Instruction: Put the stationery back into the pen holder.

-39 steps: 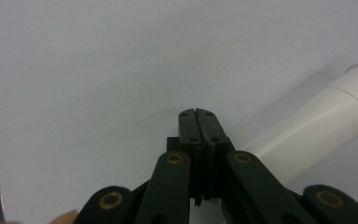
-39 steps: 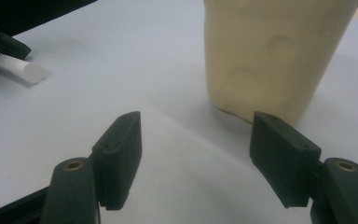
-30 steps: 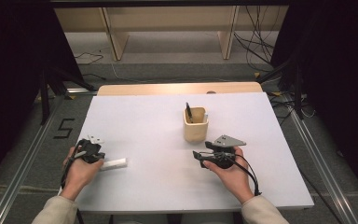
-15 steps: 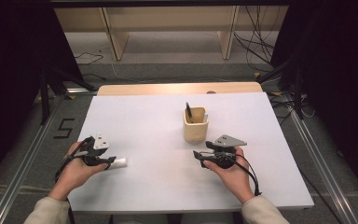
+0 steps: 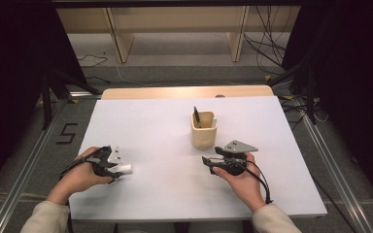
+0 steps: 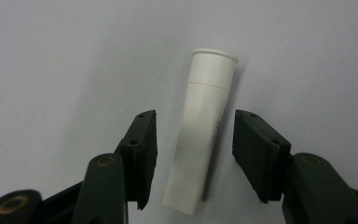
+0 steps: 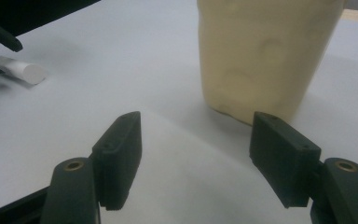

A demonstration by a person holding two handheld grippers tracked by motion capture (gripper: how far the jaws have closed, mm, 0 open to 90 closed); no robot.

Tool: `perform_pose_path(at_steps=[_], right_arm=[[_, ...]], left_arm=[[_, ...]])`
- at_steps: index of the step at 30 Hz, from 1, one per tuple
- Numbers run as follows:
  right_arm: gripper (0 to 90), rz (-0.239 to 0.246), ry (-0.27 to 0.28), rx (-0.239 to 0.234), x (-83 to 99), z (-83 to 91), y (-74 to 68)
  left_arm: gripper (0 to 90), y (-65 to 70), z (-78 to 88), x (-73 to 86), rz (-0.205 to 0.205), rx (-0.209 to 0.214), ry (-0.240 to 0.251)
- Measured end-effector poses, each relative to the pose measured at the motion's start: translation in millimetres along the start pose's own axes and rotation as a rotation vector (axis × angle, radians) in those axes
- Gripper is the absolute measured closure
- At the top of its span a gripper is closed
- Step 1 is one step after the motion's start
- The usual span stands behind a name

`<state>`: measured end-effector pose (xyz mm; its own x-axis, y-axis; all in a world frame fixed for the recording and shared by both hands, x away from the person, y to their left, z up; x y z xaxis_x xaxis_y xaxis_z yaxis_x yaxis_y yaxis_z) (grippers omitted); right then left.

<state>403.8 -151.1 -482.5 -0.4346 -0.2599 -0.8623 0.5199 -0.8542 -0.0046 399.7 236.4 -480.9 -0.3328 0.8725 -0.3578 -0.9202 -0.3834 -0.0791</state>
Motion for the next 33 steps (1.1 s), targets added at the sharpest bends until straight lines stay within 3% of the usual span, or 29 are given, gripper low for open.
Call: perform_pose_path(at_steps=[11, 33], right_arm=[[35.1, -0.003, -0.002, -0.002, 0.4, -0.4, -0.5], [35.2, -0.003, -0.007, -0.001, 0.7, -0.7, -0.4]], left_arm=[[55.2, -6.4, -6.8, 0.7, -0.01, 0.055, -0.029], [62.3, -9.6, -12.3, 4.4, 0.009, 0.09, -0.031]])
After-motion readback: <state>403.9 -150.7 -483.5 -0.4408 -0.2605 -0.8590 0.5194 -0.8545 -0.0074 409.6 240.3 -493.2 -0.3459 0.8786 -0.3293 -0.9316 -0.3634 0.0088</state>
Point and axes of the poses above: each handheld gripper's, and its own axes: z roughly backward along the jaws, x roughly out of its underside, y roughly to its right, the point moved 3 cm from there along -z, roughly forward along the jaws, and after that the axes turned 11 degrees about x, right-handed, at the moved point
